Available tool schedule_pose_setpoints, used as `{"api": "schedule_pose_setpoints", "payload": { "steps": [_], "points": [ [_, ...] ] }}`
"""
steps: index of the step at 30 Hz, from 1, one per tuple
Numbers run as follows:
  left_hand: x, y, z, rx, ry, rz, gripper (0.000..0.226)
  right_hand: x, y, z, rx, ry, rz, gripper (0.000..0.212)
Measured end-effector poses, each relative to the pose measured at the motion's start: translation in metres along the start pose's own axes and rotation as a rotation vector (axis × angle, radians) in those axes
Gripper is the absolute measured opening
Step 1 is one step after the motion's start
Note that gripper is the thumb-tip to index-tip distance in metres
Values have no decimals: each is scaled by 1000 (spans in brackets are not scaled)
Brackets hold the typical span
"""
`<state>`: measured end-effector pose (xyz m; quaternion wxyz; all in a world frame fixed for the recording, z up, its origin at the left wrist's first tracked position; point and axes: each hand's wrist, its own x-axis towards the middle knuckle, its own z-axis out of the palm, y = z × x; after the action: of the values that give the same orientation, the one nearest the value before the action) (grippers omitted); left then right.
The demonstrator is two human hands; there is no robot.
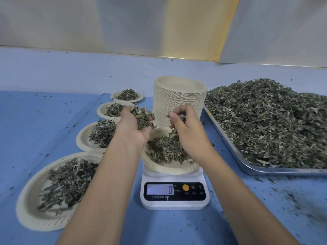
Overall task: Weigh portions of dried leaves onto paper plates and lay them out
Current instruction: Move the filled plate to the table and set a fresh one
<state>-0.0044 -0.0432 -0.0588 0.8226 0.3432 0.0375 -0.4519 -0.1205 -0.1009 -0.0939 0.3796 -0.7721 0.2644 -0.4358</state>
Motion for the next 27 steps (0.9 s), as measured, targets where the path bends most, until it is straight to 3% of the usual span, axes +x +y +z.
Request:
{"api": "schedule_pose_setpoints", "payload": {
  "steps": [9, 16, 20, 27],
  "points": [
    [-2, 0, 0, -8, -10, -17, 29, 8, -11, -2, 468, 223, 105, 5],
    [-3, -5, 2, -13, -25, -68, 31, 10, -6, -1, 664, 243, 264, 10],
    [-2, -5, 2, -9, -32, -85, 31, 11, -4, -3, 665, 251, 289, 11],
    [-2, -5, 1, -12, -34, -83, 31, 11, -2, -1, 453, 241, 252, 18]
  ]
}}
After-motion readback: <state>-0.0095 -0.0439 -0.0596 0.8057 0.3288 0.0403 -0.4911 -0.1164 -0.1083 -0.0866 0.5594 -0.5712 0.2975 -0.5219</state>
